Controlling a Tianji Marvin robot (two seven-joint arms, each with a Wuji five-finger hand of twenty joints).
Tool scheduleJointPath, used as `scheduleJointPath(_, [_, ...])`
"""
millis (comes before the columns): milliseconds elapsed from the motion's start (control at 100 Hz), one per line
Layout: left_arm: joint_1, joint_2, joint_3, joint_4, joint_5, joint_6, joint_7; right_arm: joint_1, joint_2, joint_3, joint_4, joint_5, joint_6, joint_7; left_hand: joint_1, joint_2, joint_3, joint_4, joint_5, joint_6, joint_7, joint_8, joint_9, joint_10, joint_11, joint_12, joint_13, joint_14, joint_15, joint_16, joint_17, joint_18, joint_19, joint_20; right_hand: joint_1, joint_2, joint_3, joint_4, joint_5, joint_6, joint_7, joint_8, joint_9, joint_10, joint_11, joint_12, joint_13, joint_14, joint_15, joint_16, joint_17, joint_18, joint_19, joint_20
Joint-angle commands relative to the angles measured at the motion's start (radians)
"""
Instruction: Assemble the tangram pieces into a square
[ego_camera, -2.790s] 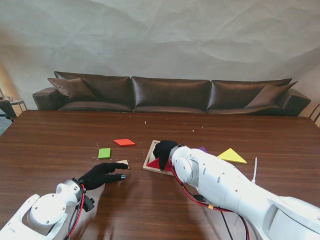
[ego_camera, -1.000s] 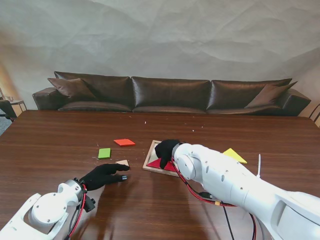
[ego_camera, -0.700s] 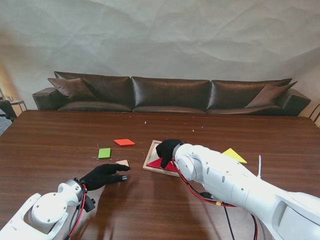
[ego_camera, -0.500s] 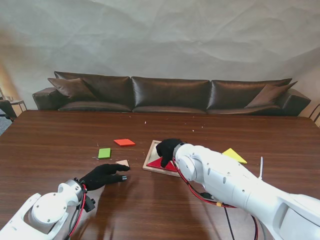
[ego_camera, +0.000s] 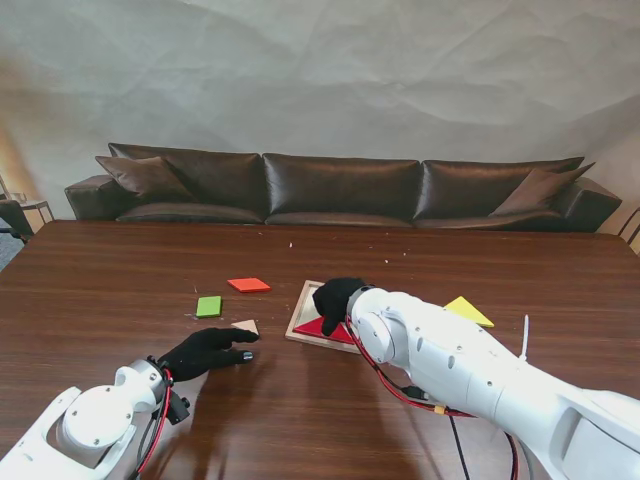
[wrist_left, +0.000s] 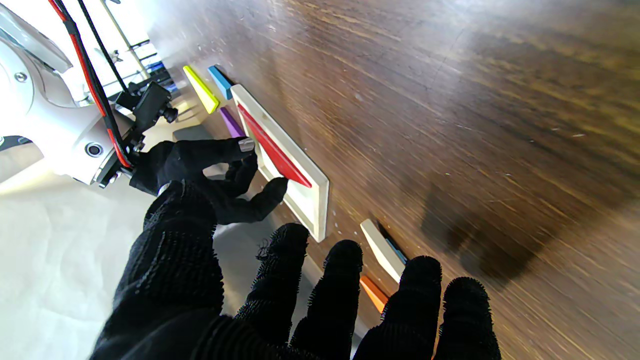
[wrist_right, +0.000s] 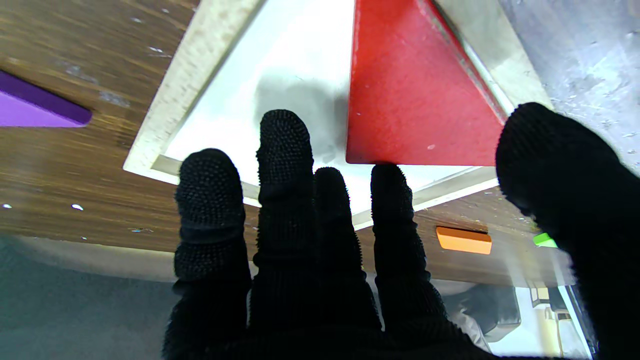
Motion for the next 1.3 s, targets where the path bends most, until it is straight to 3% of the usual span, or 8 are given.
scheduleJointPath(0, [0.005,-0.001,-0.002,0.001,0.0,-0.001,-0.018,-0.009,0.003,0.004,-0.012,-0.002,-0.001,0.015,0.01,0.029,-0.018,0.035,0.016,-0.001,0.004,0.003,0.022,-0.004,0.006,0.006,0.008,0.012,0.015,0.015,0.004,0.01,-0.012,0.012,-0.03,-0.014,0.003,0.02,0.03,0.0,0.022,0.014,0.023,0.0,0.017,0.0,0.028,-0.008,0.017,0.012,-0.151,-0.013,0.043,0.003])
scheduleJointPath(620, [0.003,0.0,-0.001,0.003,-0.003,0.006,-0.024,-0.029,0.022,0.035,-0.056,-0.006,0.024,0.029,0.011,0.031,-0.018,0.035,0.016,0.001,0.004,0.003,0.021,-0.004,0.006,0.006,0.009,0.012,0.016,0.016,0.005,0.01,-0.012,0.012,-0.026,-0.014,0.003,0.018,0.038,0.013,0.017,0.026,0.043,0.002,0.011,0.002,0.059,-0.014,0.024,0.019,-0.131,-0.011,0.057,0.001])
scheduleJointPath(800, [0.001,0.0,-0.002,0.004,-0.002,0.004,-0.023,-0.058,0.03,0.085,-0.086,-0.025,0.043,-0.009,0.011,0.03,-0.019,0.035,0.016,0.0,0.004,0.003,0.02,-0.004,0.006,0.006,0.007,0.009,0.015,0.016,0.004,0.008,-0.012,0.012,-0.034,-0.01,0.0,0.018,-0.001,-0.004,-0.011,0.014,0.033,0.0,0.006,0.001,0.042,0.006,0.003,0.013,-0.142,0.005,0.048,-0.003])
scheduleJointPath(1080, [-0.005,0.0,0.002,0.012,-0.002,-0.007,-0.022,-0.161,0.103,0.269,-0.233,-0.132,0.071,-0.003,0.012,0.03,-0.019,0.035,0.017,0.0,0.004,0.003,0.021,-0.003,0.006,0.006,0.007,0.01,0.014,0.016,0.002,0.008,-0.012,0.012,-0.028,-0.005,-0.011,0.019,-0.01,-0.083,-0.024,0.001,0.023,-0.001,0.005,0.001,0.033,0.021,-0.022,0.007,-0.15,0.023,0.031,-0.008])
scheduleJointPath(1290, [-0.012,0.001,0.008,0.018,-0.001,-0.011,-0.022,-0.261,0.149,0.435,-0.294,-0.228,0.039,0.019,0.014,0.03,-0.018,0.036,0.017,-0.002,0.004,0.003,0.02,-0.003,0.006,0.006,0.005,0.01,0.014,0.015,0.003,0.008,-0.012,0.012,-0.011,-0.024,-0.007,0.019,0.006,-0.12,-0.027,0.0,0.027,0.002,0.006,0.002,0.037,0.02,-0.023,0.009,-0.144,0.03,0.031,-0.007])
